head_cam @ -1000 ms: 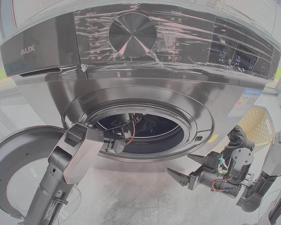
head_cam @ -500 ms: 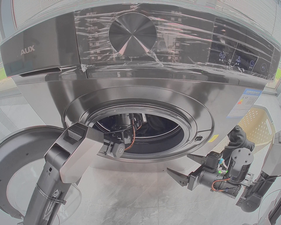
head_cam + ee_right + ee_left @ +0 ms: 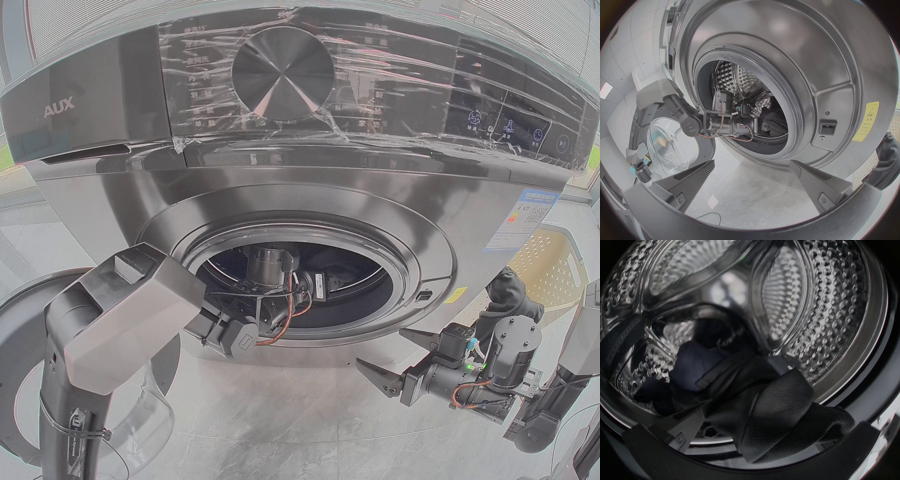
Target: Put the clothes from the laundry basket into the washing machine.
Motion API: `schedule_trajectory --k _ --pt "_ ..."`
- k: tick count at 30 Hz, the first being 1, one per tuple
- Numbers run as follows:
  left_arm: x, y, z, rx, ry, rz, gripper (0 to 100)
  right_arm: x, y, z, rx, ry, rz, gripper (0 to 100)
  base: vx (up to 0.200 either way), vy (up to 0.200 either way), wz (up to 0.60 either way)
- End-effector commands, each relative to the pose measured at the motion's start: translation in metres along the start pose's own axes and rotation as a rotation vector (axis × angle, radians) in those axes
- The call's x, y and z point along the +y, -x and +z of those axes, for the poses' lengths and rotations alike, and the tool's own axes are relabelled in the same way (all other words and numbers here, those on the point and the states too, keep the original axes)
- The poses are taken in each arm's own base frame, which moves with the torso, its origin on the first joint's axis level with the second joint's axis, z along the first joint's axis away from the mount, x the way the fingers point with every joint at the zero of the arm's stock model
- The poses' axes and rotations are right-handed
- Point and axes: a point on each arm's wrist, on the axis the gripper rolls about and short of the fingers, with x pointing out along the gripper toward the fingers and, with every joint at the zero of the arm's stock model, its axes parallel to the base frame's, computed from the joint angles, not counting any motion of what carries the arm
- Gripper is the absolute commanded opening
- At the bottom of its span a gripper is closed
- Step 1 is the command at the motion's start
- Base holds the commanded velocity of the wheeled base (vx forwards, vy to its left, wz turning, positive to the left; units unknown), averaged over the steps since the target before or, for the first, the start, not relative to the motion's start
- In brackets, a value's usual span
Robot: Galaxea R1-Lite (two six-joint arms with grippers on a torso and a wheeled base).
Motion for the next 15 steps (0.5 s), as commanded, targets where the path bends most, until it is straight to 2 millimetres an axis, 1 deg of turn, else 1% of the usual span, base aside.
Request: schedule_trajectory --k 1,2,4,6,7,8,9,10,11,14,15 --pt "-0.016 0.007 0.037 -0.126 0.03 -0.047 100 0.0 -0.001 -0.001 0.004 0.0 0.0 100 0.0 0.0 0.0" --pt "-0.016 0.007 0.037 -0.126 0.03 -0.047 100 0.0 -0.001 -0.001 0.004 0.0 0.0 100 0.0 0.0 0.0" --pt "-0.013 -0.002 0.036 -0.171 0.037 -0.043 100 0.0 -0.001 -0.001 0.004 0.0 0.0 100 0.0 0.0 0.0" --pt "-0.01 -0.01 0.029 -0.17 0.034 -0.033 100 0.0 -0.001 -0.001 0.003 0.0 0.0 100 0.0 0.0 0.0" --pt "-0.01 -0.01 0.029 -0.17 0.034 -0.033 100 0.0 -0.001 -0.001 0.003 0.0 0.0 100 0.0 0.0 0.0" --pt "-0.006 -0.017 0.022 -0.169 0.033 -0.014 100 0.0 -0.001 -0.001 0.005 0.0 0.001 100 0.0 0.0 0.0" --pt "-0.006 -0.017 0.022 -0.169 0.033 -0.014 100 0.0 -0.001 -0.001 0.005 0.0 0.001 100 0.0 0.0 0.0" --pt "-0.004 -0.024 0.013 -0.169 0.028 -0.009 100 0.0 -0.001 -0.002 0.006 0.0 0.0 100 0.0 0.0 0.0" --pt "-0.004 -0.027 0.01 -0.172 0.027 -0.01 100 0.0 -0.001 -0.002 0.008 0.0 0.001 100 0.0 0.0 0.0" --pt "-0.003 -0.031 0.007 -0.175 0.026 -0.01 100 0.0 -0.001 -0.002 0.006 0.0 0.001 100 0.0 0.0 0.0" --pt "-0.002 -0.034 0.001 -0.165 0.023 -0.006 100 0.0 -0.001 -0.002 0.008 0.0 0.001 100 0.0 0.0 0.0"
